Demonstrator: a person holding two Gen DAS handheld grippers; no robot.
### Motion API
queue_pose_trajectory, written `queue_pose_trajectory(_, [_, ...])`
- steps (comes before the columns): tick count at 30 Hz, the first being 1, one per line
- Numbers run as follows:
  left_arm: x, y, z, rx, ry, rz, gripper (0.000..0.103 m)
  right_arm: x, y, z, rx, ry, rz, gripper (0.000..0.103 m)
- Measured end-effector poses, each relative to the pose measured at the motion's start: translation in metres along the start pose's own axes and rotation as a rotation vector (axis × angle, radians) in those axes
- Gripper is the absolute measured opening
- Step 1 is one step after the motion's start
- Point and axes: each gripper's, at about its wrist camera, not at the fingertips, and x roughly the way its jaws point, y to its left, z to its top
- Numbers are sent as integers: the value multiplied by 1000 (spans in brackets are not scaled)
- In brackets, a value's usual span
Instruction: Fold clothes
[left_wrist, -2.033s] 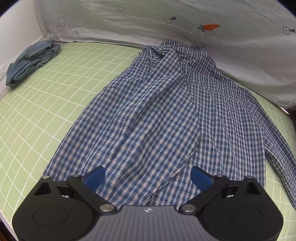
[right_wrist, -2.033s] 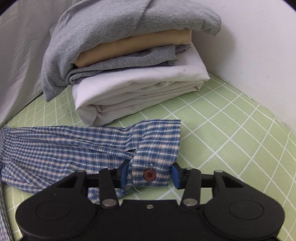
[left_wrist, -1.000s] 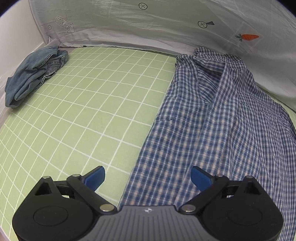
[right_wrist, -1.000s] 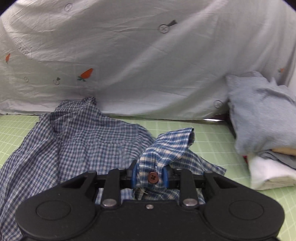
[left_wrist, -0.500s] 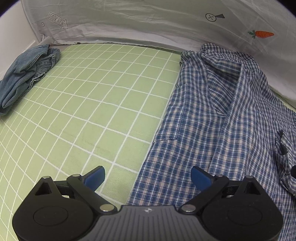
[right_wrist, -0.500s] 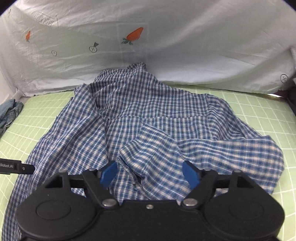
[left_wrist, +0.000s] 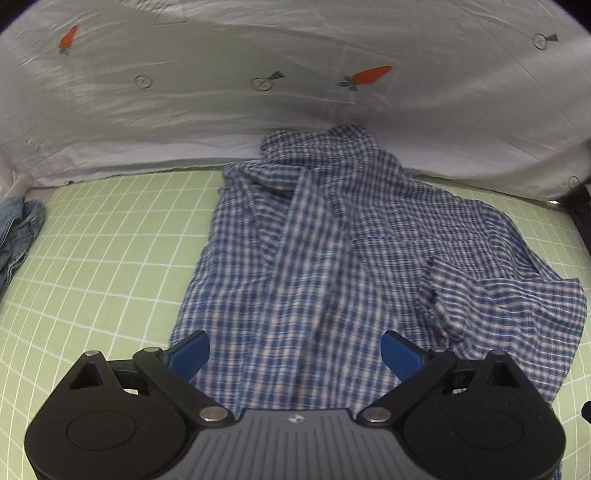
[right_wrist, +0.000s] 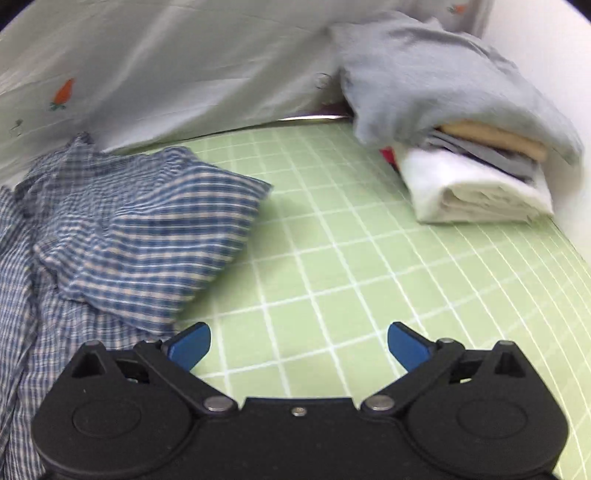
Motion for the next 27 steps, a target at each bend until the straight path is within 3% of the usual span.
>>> queue_pose_trajectory(7, [26, -56, 22, 104, 25, -79, 98, 20, -37, 10, 147, 1, -135, 103])
queue_pose_trajectory(12, [46, -79, 26, 124, 57, -181, 96, 32, -31, 21, 137, -9, -201, 103])
queue_pose_trajectory(17, [68, -94, 24, 111, 107, -253, 70, 43, -18, 26, 84, 8, -191, 103])
queue_pose_trajectory(19, [74, -95, 23, 94, 121, -274, 38, 44, -12, 27, 65, 13, -182, 103])
queue_pose_trajectory(21, [73, -95, 23, 83, 109, -285, 19, 43, -5, 28, 46, 14, -176, 103])
queue_pose_trajectory(27, [32, -65, 31, 19, -37, -284, 14, 19, 13, 23, -12, -19, -141, 103])
